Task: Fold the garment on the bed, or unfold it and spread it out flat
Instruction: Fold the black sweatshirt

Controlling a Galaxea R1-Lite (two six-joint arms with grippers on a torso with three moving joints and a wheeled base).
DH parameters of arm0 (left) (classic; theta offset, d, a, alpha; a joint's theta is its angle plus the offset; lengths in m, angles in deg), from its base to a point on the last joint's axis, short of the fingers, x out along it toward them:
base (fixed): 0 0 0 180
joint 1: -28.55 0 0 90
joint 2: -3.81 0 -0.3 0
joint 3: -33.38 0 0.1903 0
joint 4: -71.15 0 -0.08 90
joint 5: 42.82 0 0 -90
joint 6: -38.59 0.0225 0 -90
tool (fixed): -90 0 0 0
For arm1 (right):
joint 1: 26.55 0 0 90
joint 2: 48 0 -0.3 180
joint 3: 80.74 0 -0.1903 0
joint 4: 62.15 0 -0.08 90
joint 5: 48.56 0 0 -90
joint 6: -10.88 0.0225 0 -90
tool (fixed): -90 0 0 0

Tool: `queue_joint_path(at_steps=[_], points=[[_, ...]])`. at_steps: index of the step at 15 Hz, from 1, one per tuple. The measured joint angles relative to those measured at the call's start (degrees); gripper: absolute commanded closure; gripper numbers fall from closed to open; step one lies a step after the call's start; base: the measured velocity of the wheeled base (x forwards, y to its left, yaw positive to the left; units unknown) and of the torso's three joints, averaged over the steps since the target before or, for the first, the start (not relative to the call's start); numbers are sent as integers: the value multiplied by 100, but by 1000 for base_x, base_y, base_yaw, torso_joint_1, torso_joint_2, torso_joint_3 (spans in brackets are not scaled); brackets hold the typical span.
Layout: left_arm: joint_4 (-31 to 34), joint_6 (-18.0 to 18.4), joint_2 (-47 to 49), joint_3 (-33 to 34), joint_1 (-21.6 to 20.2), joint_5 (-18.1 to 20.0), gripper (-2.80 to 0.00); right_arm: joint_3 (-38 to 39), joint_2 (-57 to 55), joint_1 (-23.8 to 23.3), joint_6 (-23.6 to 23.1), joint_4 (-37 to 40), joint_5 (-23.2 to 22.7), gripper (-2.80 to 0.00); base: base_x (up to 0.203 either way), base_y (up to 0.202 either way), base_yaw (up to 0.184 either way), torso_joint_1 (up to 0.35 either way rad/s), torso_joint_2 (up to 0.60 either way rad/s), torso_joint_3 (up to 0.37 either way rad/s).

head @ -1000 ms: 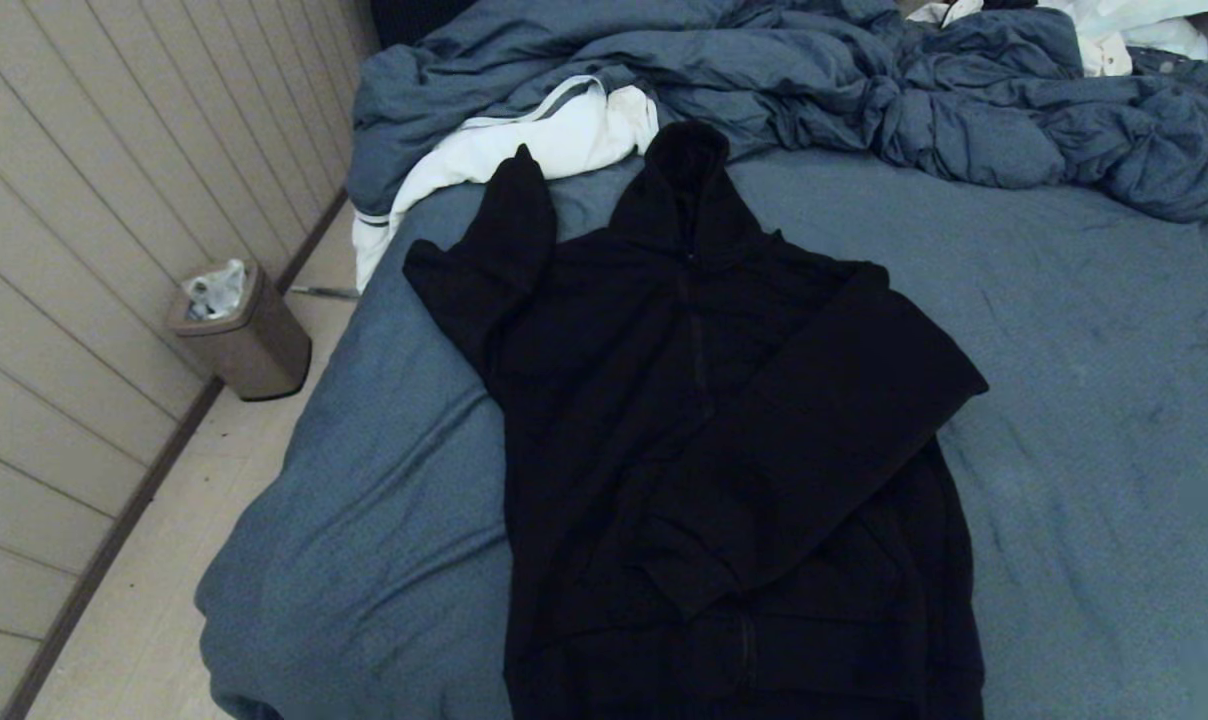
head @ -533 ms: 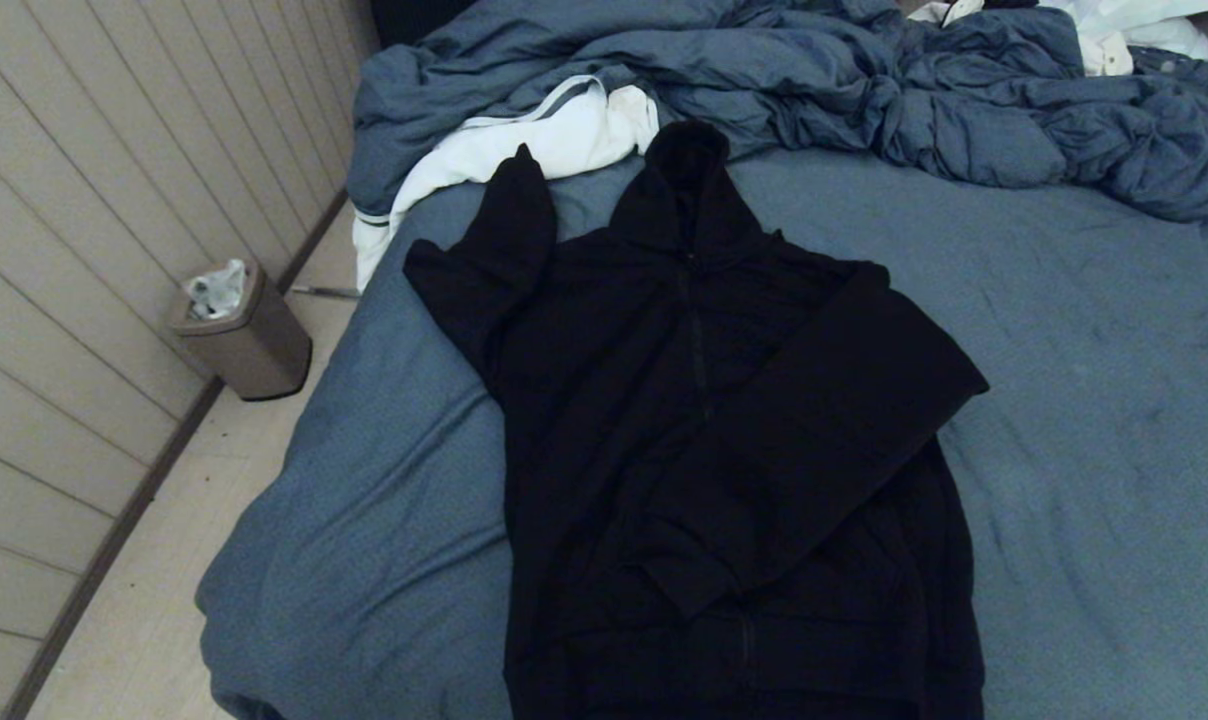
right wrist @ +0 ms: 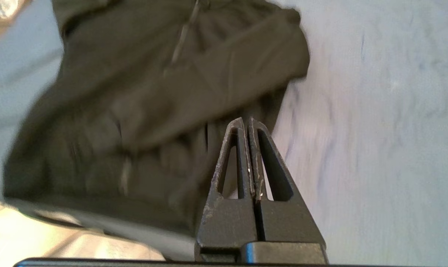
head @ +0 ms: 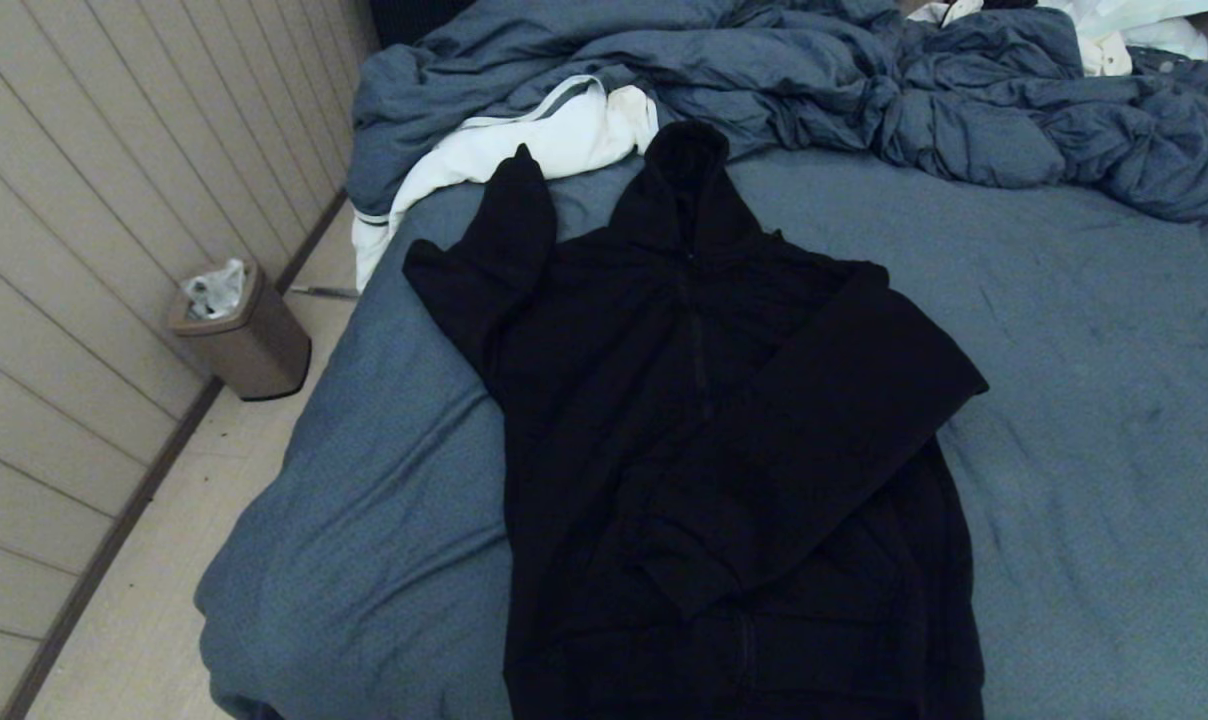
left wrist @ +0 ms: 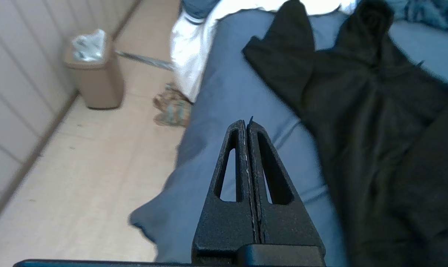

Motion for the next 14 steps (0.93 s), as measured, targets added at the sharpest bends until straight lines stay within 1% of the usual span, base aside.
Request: queue_joint_path(at_steps=[2, 5, 6, 7, 8, 10, 12, 14], points=[[379, -185, 741, -831, 0, 275, 0, -644, -891, 2, 214, 25, -12, 0, 0, 0, 0, 0, 0, 0], [1293, -685, 1815, -1981, 0, 945, 0, -1283, -2245, 2, 692, 39, -26, 0, 0, 0, 0, 0, 0, 0], [1560, -799, 2154, -2231, 26, 1176, 0, -1446, -2695, 2, 855, 41, -28, 0, 0, 0, 0, 0, 0, 0], [1717, -870, 2477, -2417, 110, 1328, 0, -1596, -3119, 7, 986, 50, -32, 0, 0, 0, 0, 0, 0, 0], [1785, -932, 2813, -2559, 260, 1397, 0, -1748, -3559, 14, 1075, 107, -37, 0, 0, 0, 0, 0, 0, 0], [1811, -1132, 3461, -2767, 755, 1444, 0, -2112, -4363, 158, 1153, 503, -102, 0, 0, 0, 0, 0, 0, 0], [1797, -1400, 4104, -2958, 1301, 1443, 0, -2485, -5013, 469, 1197, 990, -314, 0, 0, 0, 0, 0, 0, 0], [1732, -1619, 4687, -3184, 1713, 1444, 0, -2647, -5382, 766, 1219, 1118, -401, 0, 0, 0, 0, 0, 0, 0]])
